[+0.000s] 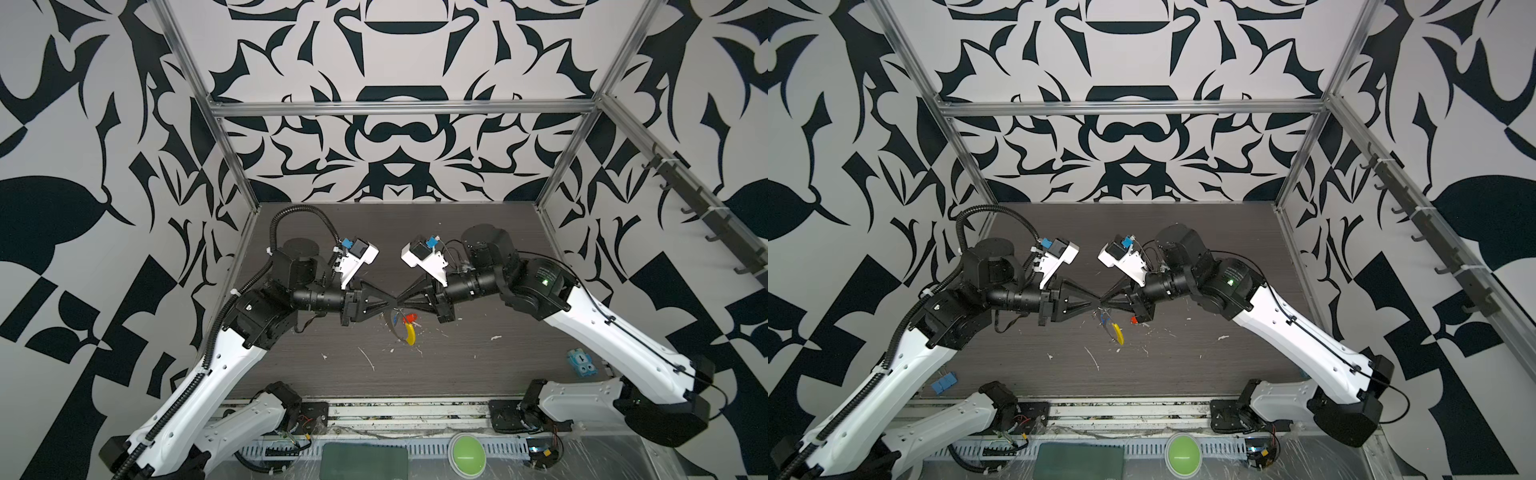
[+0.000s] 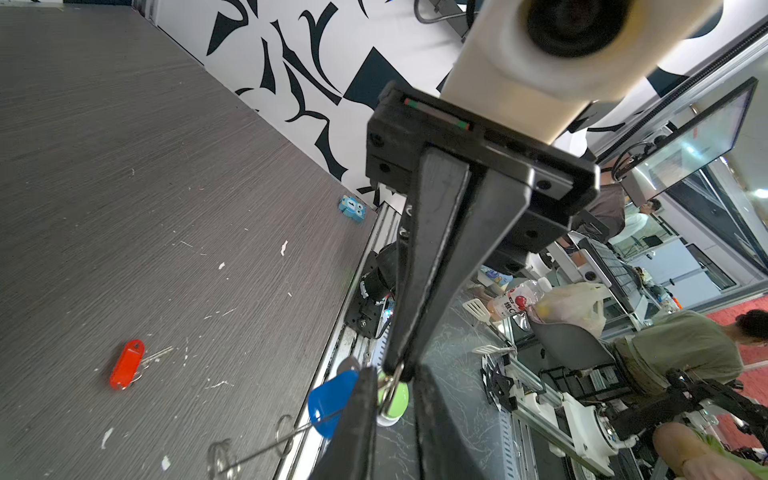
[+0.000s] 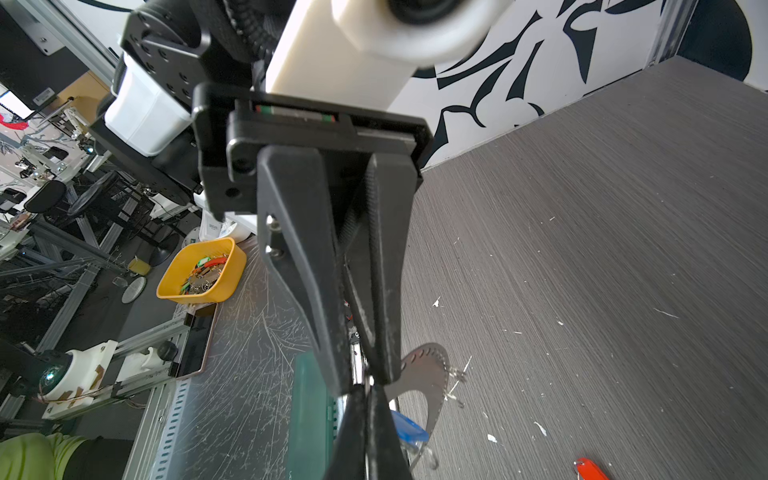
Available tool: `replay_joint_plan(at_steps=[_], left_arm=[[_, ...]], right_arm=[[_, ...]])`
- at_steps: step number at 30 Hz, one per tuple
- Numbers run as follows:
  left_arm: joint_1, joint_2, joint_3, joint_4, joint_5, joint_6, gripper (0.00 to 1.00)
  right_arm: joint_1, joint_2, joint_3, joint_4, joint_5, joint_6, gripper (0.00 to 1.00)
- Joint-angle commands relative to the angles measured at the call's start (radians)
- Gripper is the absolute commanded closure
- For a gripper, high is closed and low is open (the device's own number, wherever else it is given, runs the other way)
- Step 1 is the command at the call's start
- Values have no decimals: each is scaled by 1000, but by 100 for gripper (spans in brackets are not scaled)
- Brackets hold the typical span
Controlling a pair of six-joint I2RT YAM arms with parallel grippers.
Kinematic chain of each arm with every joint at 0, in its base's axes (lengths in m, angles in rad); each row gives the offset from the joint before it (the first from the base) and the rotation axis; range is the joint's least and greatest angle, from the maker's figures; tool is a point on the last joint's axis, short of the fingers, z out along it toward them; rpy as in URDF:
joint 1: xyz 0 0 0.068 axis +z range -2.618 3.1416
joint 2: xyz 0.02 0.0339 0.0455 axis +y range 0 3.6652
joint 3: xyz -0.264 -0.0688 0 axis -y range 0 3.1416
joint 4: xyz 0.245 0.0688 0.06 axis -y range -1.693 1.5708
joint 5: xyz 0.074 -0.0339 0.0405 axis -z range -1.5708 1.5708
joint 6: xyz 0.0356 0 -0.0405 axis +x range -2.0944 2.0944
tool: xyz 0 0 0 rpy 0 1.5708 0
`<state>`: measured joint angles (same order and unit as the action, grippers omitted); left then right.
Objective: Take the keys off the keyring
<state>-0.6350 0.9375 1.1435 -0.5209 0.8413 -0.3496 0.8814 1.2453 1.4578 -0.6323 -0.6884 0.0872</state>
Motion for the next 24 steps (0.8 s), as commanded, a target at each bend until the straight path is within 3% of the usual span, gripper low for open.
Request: replay_joint_plan(at_steps=[1, 11, 15, 20, 24], left_arm=[[-6, -1, 19, -22, 23, 17, 82], [-10, -18, -2, 19, -9, 11, 100], [-11, -43, -32, 103, -36, -18, 100], [-11, -111, -94, 238, -120, -59, 100], [-12, -173, -164, 376, -208, -100, 100]], right_arm=[[2, -12, 38, 63, -21, 7, 100], [3, -17, 32, 83, -24, 25, 100], [3, -26, 18, 121, -26, 48, 100], [3, -95, -34, 219, 69, 71, 73], [4, -171, -129, 339, 182, 93, 62]])
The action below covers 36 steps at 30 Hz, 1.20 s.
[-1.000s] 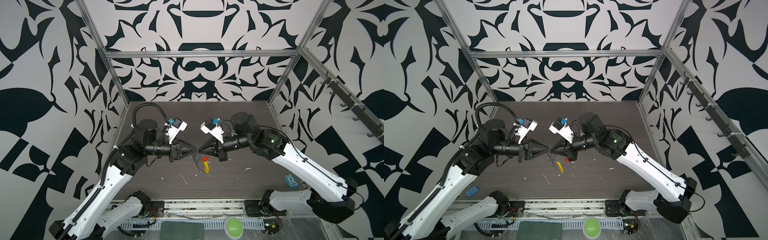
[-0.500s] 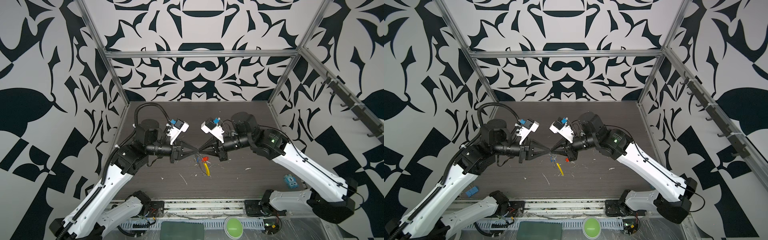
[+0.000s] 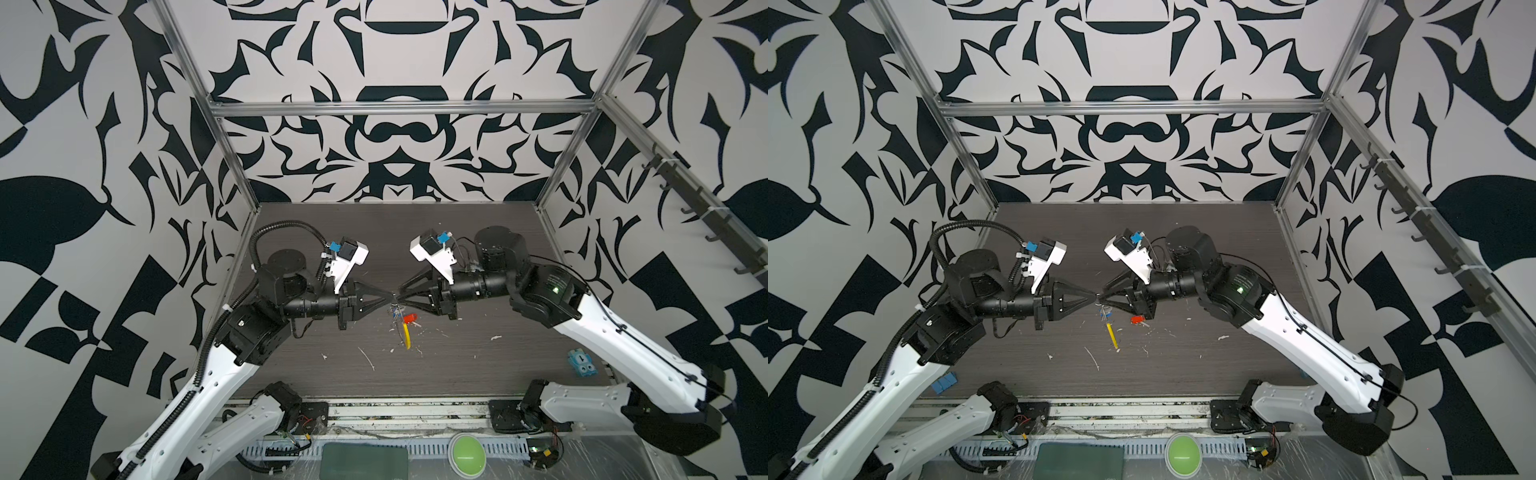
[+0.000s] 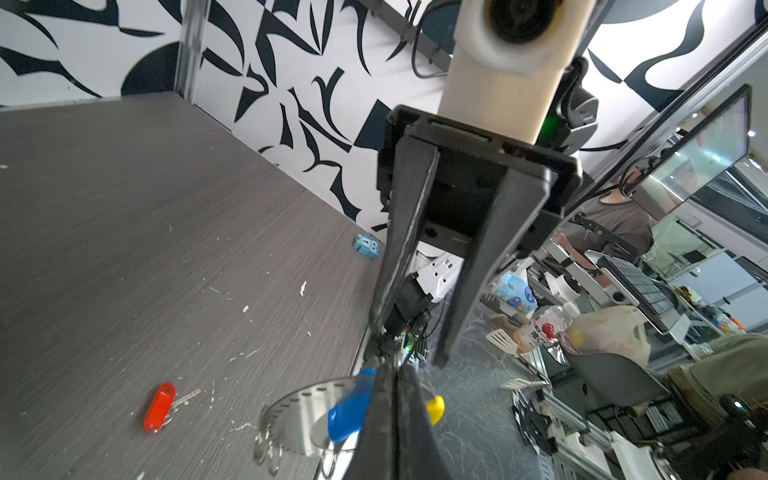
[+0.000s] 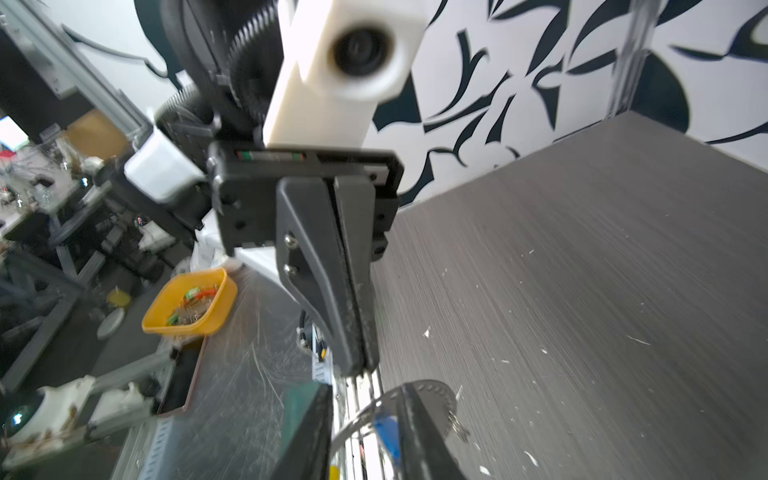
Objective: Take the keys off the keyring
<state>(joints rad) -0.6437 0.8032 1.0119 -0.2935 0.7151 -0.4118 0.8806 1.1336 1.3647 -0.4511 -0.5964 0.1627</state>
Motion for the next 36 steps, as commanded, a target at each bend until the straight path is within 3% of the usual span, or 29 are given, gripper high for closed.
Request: replay_joint_plan(at_steps=[1, 5, 8, 15, 25, 28, 36], left_arm=[[-4, -51, -46, 175, -108, -43, 100], [-5, -95, -110, 293, -232, -82, 100], [-7, -103, -125, 332, -282, -101, 100], [-33, -88, -122, 329, -376, -109, 100], [-88, -79, -104, 287, -452, -75, 100], [-92, -77, -95, 268, -472, -72, 100], [-109, -79, -76, 235, -512, -55, 100]], right_arm=[[5, -74, -60, 186, 102, 23, 61], [13, -101, -128, 275, 103, 47, 56], [44, -113, -166, 293, 204, 22, 52], [112, -104, -239, 371, 376, 0, 49], [133, -52, -227, 330, 456, -27, 50], [132, -45, -224, 310, 466, -34, 54], [140, -25, -205, 266, 479, -48, 80]])
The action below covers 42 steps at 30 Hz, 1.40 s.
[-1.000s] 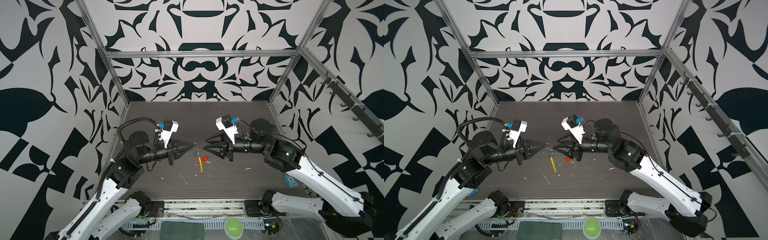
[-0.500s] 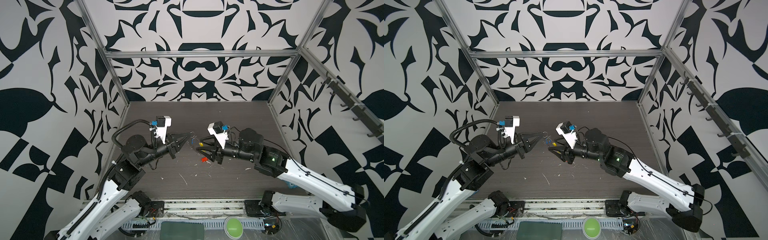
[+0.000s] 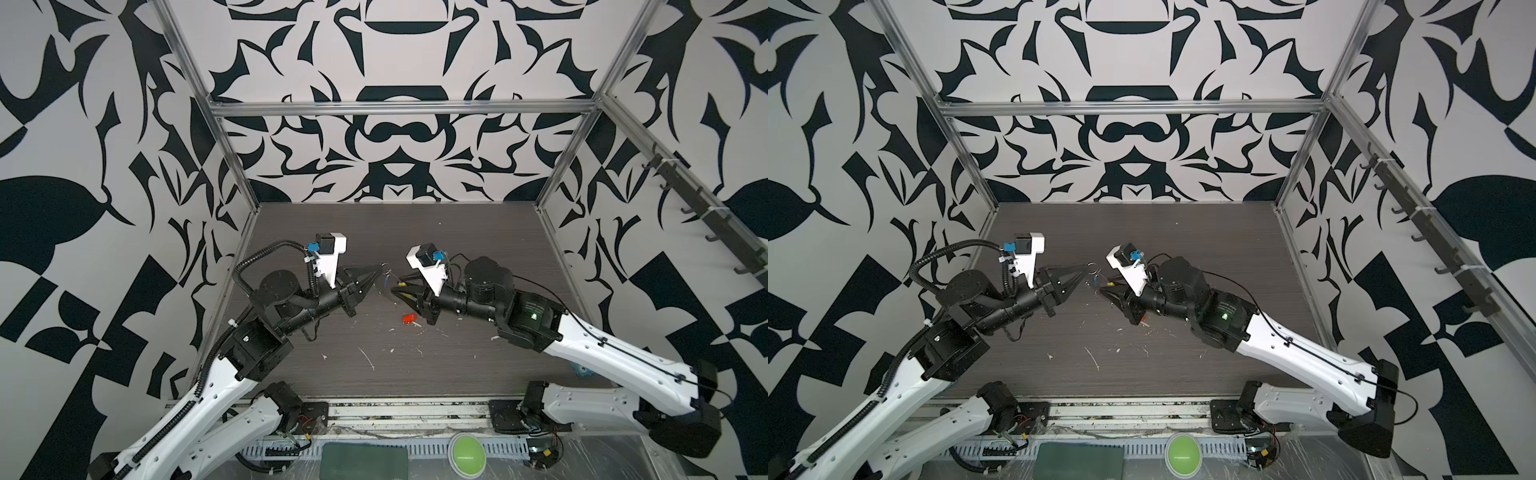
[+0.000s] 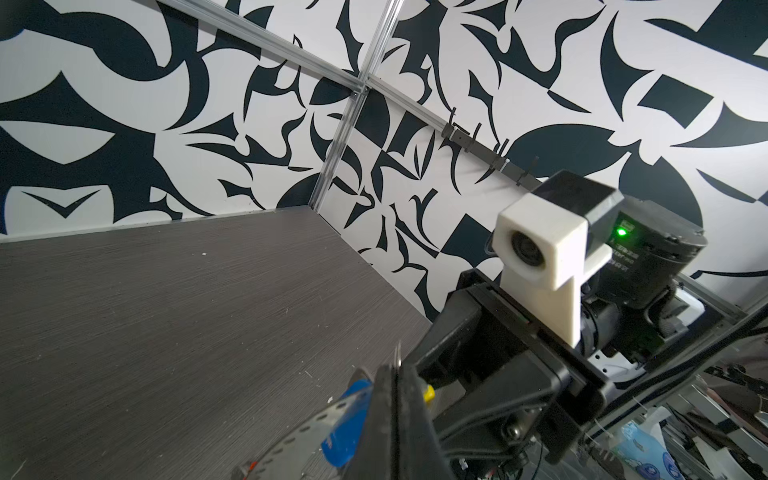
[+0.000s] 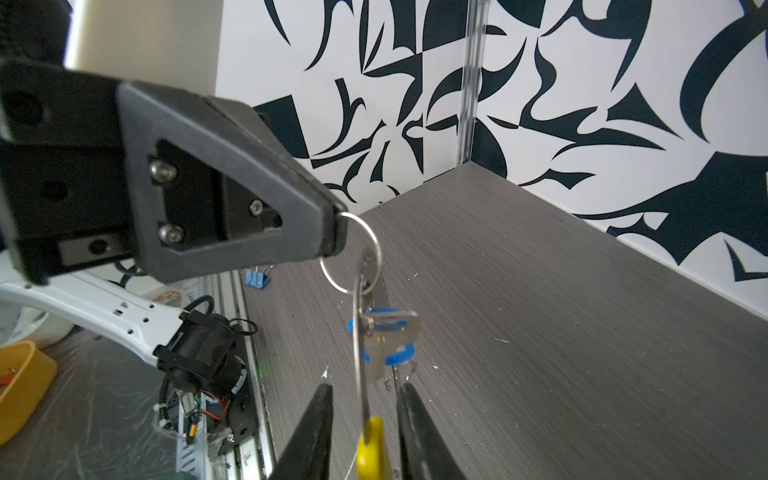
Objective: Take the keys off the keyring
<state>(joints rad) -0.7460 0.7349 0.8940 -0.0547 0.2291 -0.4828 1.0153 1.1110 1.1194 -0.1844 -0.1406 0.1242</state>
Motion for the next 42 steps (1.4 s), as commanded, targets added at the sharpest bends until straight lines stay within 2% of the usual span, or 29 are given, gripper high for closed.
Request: replay_joint_plan(at_steps=[1, 8, 26, 36, 42], left_arm=[[-9, -11, 42, -5, -27, 16, 100], [-22, -4, 55, -29, -43, 28, 100], [-78, 5, 79, -100, -217, 72, 100], [-91, 33, 89, -97, -227, 79, 100], [-93, 23, 36, -5, -202, 82, 100]], right_arm=[[6, 1, 43, -5, 24, -10, 82], [8, 10, 56, -13, 35, -14, 100], [41, 21, 108, -47, 90, -15, 100], [84, 32, 139, -67, 119, -43, 100], [121, 51, 156, -81, 96, -72, 100]])
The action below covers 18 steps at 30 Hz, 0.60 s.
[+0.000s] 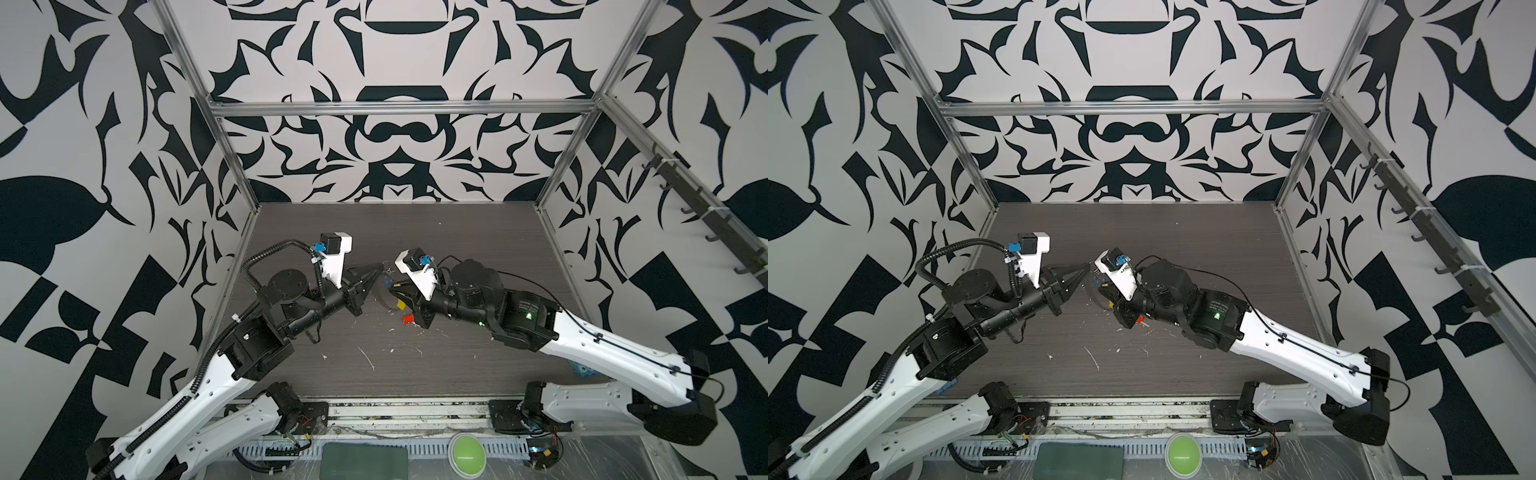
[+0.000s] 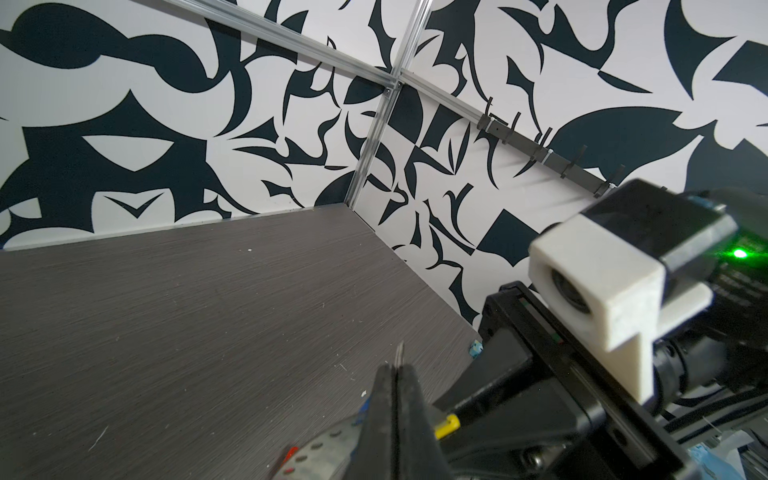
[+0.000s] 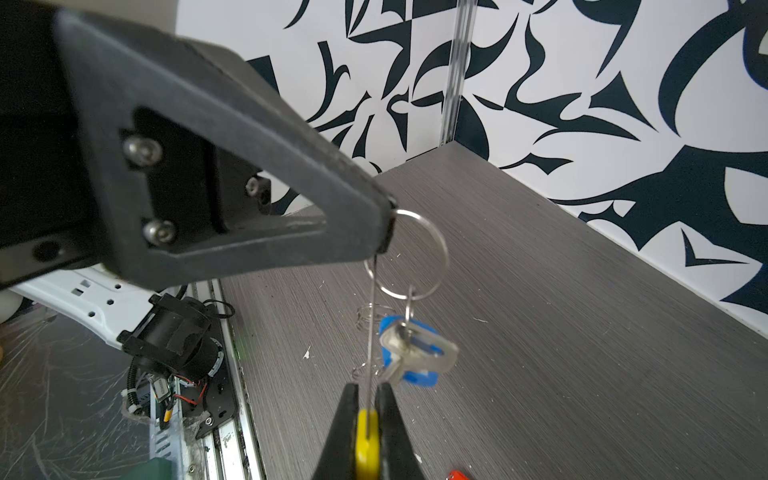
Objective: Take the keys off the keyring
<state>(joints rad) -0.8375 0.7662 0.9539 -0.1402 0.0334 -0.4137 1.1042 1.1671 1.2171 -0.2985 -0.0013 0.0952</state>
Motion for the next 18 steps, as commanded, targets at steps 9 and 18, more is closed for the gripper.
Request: replay_joint_plan(at_steps=[9, 18], left_arm=[[-2, -133, -196, 368, 79, 43, 100], [-2, -158, -245, 453, 138, 29, 100]], right_arm=[[34, -53, 48, -22, -148, -94, 67], [28, -218, -80, 131, -17, -80, 62]])
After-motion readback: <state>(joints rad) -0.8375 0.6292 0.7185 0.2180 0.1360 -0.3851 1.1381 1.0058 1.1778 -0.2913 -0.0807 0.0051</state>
